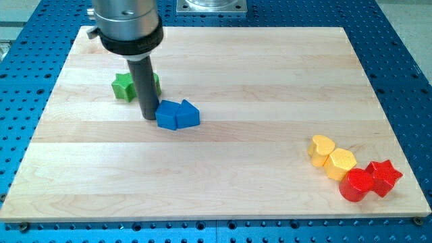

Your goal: Push the blue blocks diagonally to the yellow blocks

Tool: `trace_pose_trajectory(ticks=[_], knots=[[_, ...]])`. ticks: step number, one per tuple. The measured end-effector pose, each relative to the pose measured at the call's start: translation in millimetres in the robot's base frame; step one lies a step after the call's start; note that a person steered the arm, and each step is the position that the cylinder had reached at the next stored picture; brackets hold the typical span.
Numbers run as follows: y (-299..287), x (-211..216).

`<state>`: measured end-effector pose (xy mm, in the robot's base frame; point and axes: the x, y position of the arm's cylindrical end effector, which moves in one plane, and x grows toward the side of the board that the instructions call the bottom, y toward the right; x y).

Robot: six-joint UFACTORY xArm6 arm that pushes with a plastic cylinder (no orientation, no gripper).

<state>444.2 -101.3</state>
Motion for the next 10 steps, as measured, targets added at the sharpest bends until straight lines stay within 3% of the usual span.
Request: trace_pose_trajectory(ticks=[1, 2, 4, 6, 8, 10], knots=[[42.2, -1.5], [72.6, 32.0], [78.9, 122.5], [97.9, 67.5], [97.8, 46.3], [121.0, -13.0]])
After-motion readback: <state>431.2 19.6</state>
